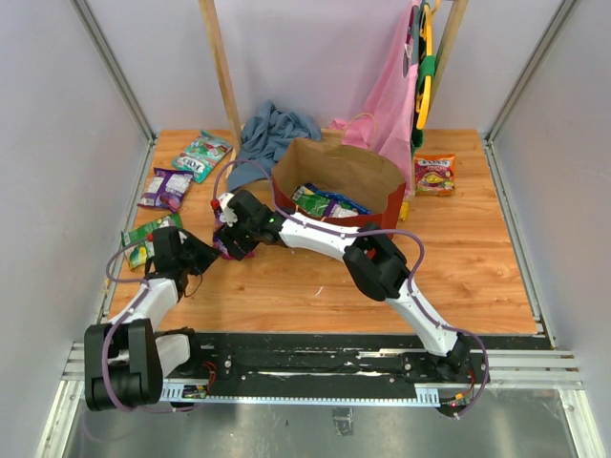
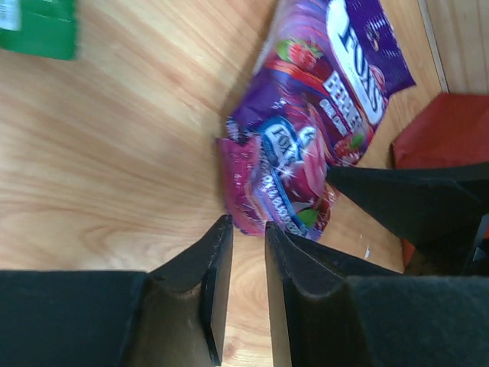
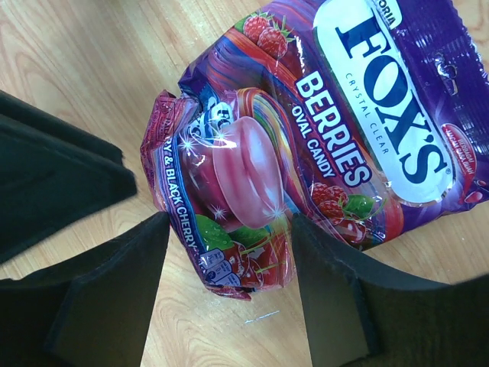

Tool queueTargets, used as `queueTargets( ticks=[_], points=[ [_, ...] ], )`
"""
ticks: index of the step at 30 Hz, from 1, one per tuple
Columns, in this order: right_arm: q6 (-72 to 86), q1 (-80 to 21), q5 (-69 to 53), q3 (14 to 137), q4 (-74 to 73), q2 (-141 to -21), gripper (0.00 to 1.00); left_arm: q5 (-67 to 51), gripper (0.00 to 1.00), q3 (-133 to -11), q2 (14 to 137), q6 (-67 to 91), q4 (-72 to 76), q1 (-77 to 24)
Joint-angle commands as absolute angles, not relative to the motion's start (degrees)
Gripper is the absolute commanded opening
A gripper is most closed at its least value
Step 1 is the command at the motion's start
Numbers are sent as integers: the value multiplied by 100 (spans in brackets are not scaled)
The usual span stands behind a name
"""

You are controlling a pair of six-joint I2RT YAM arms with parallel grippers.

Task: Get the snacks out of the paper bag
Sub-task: Adjust the snack at the center of the board.

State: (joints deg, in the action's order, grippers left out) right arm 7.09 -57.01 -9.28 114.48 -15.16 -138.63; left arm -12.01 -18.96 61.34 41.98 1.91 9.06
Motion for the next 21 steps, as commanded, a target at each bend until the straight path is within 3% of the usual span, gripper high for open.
queueTargets(
  ticks=[1, 3, 4, 12, 21],
  points=[
    [854, -5643, -964, 11303, -2593, -14098, 65, -1718, 23, -1983, 6452, 4141, 1136, 682],
    [832, -5643, -958, 11302, -2603, -14100, 65, -1661, 3, -1964, 6480, 4174, 1270, 685],
    [827, -5645, -952, 11309, -2604, -14106, 65, -1593, 1, -1967, 6481, 4175, 1299, 685],
    [793, -5643, -997, 11342, -2641, -14181, 65, -1031, 1, -2144, 6627, 4126, 1495, 683],
    [754, -5626, -1007, 11336, -2676, -14159, 66, -486, 0, -2018, 7688, 4311, 1969, 685]
  ],
)
